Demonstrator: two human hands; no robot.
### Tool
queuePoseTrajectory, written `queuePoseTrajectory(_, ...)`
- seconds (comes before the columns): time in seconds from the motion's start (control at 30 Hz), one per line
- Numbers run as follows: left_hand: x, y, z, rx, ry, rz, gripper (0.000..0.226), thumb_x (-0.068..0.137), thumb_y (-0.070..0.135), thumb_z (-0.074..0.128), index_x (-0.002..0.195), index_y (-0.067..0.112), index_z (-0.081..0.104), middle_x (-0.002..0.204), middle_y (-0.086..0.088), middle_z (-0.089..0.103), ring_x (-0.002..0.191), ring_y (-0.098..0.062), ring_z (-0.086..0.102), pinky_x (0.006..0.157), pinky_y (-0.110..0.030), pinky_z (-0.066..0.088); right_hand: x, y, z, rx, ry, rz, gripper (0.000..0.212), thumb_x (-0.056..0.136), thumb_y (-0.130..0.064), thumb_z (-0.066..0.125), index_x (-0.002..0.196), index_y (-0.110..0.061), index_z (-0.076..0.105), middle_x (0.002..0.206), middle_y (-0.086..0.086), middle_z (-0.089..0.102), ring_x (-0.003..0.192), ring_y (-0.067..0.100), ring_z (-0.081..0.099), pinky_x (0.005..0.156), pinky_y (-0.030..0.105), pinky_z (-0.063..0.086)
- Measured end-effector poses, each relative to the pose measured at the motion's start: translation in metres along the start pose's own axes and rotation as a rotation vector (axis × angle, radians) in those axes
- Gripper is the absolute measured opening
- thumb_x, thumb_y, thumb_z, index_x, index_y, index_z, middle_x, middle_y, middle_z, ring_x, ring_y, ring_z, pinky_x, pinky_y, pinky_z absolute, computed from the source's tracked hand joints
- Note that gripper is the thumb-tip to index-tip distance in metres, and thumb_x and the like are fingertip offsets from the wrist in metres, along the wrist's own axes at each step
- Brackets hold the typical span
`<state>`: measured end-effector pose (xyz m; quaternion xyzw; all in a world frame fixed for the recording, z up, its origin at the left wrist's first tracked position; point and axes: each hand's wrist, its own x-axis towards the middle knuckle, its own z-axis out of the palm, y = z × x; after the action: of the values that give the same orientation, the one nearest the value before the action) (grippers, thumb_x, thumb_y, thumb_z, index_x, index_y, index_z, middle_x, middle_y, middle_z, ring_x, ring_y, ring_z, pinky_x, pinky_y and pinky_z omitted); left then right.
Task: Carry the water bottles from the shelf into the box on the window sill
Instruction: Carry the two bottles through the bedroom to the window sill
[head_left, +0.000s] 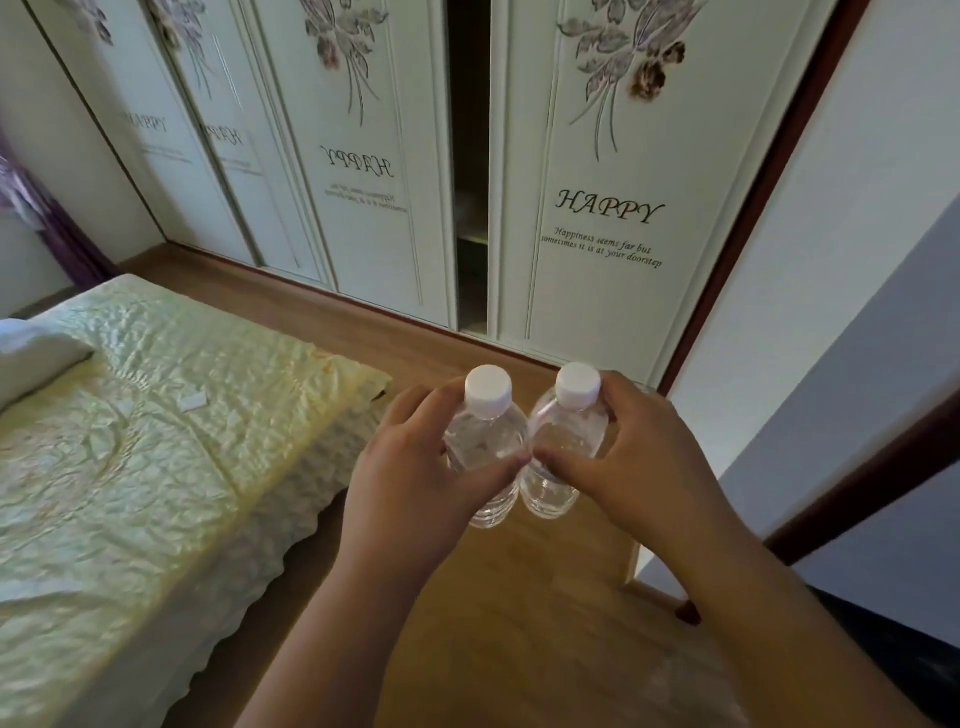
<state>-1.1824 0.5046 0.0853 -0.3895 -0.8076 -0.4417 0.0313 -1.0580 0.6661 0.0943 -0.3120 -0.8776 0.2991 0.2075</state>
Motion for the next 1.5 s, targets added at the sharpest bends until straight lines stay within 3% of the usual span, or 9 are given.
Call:
queuePoseTrajectory(0.17, 0.021, -0.031, -0.012, -0.031, -0.024, -0.015, 0.067, 0.066, 0.068, 0.077, 0.124, 0.04, 0.059, 0.11, 0.024, 0.053, 0.101, -0.006, 0.062, 0.078, -0.035, 0.059, 0.024, -0.015, 0.025, 0.003, -0.043, 0.025, 0.066, 0.073, -0.064, 0.076, 0.129, -0.046, 0.047, 0.127, -0.018, 0.061, 0.099, 0.001, 0.053, 0.084, 0.022, 0.042)
queuePoseTrajectory(0.3, 0.04, -0.055, -0.017, -0.026, -0.024, -0.045, 0.067, 0.065, 0.072, 0.076, 0.123, 0.042, 0.059, 0.11, 0.024, 0.053, 0.098, -0.005, 0.062, 0.078, -0.036, 0.059, 0.048, -0.022, 0.046, -0.001, -0.081, 0.016, 0.067, 0.07, -0.069, 0.074, 0.128, -0.05, 0.046, 0.123, -0.018, 0.061, 0.103, 0.007, 0.06, 0.087, 0.032, 0.053)
queuePoseTrajectory(0.57, 0.092, -0.093, -0.024, 0.055, 0.034, -0.116, 0.071, 0.065, 0.07, 0.078, 0.127, 0.044, 0.057, 0.114, 0.025, 0.053, 0.1, -0.001, 0.06, 0.08, -0.036, 0.059, 0.127, -0.032, 0.087, 0.034, -0.18, -0.053, 0.072, 0.071, -0.064, 0.078, 0.133, -0.046, 0.046, 0.127, -0.013, 0.061, 0.108, 0.01, 0.06, 0.088, 0.028, 0.049)
queuePoseTrajectory(0.77, 0.161, -0.106, -0.014, 0.109, 0.085, -0.165, 0.075, 0.064, 0.069, 0.079, 0.131, 0.041, 0.057, 0.115, 0.027, 0.053, 0.103, 0.0, 0.061, 0.084, -0.034, 0.058, 0.217, -0.034, 0.098, 0.087, -0.244, -0.134, 0.07, 0.07, -0.066, 0.077, 0.129, -0.049, 0.044, 0.122, -0.019, 0.06, 0.102, 0.005, 0.058, 0.084, 0.026, 0.048)
queuePoseTrajectory(0.9, 0.214, -0.106, 0.001, 0.119, 0.127, -0.162, 0.071, 0.064, 0.072, 0.076, 0.127, 0.045, 0.056, 0.114, 0.028, 0.054, 0.105, 0.0, 0.059, 0.084, -0.034, 0.058, 0.275, -0.031, 0.094, 0.107, -0.226, -0.189, 0.065, 0.069, -0.065, 0.078, 0.122, -0.052, 0.042, 0.105, -0.031, 0.048, 0.088, -0.003, 0.053, 0.075, 0.016, 0.038)
queuePoseTrajectory(1.03, 0.259, -0.104, 0.023, 0.123, 0.164, -0.146, 0.071, 0.064, 0.07, 0.076, 0.127, 0.047, 0.055, 0.115, 0.029, 0.053, 0.107, -0.002, 0.059, 0.085, -0.032, 0.058, 0.326, -0.021, 0.083, 0.1, -0.218, -0.217, 0.067, 0.07, -0.062, 0.079, 0.126, -0.046, 0.046, 0.108, -0.027, 0.049, 0.097, 0.001, 0.053, 0.082, 0.021, 0.043)
queuePoseTrajectory(1.27, 0.33, -0.108, 0.061, 0.077, 0.113, -0.127, 0.07, 0.064, 0.061, 0.083, 0.127, 0.044, 0.057, 0.117, 0.026, 0.056, 0.104, -0.004, 0.061, 0.084, -0.034, 0.059, 0.39, -0.001, 0.058, 0.083, -0.177, -0.17, 0.062, 0.074, -0.055, 0.08, 0.125, -0.046, 0.046, 0.107, -0.024, 0.049, 0.084, -0.003, 0.049, 0.069, 0.007, 0.028)
queuePoseTrajectory(1.43, 0.381, -0.116, 0.093, 0.058, 0.068, -0.077, 0.073, 0.065, 0.066, 0.08, 0.13, 0.046, 0.054, 0.122, 0.027, 0.054, 0.104, -0.001, 0.061, 0.085, -0.032, 0.059, 0.432, 0.017, 0.05, 0.036, -0.12, -0.079, 0.066, 0.074, -0.057, 0.079, 0.131, -0.041, 0.048, 0.118, -0.015, 0.058, 0.095, 0.003, 0.051, 0.076, 0.016, 0.037)
queuePoseTrajectory(1.5, 0.403, -0.123, 0.105, 0.055, 0.04, -0.062, 0.075, 0.065, 0.067, 0.079, 0.132, 0.048, 0.052, 0.124, 0.027, 0.054, 0.104, 0.0, 0.06, 0.086, -0.031, 0.059, 0.448, 0.025, 0.052, 0.013, -0.094, -0.048, 0.068, 0.073, -0.059, 0.079, 0.131, -0.042, 0.048, 0.12, -0.012, 0.06, 0.094, 0.003, 0.053, 0.072, 0.013, 0.036)
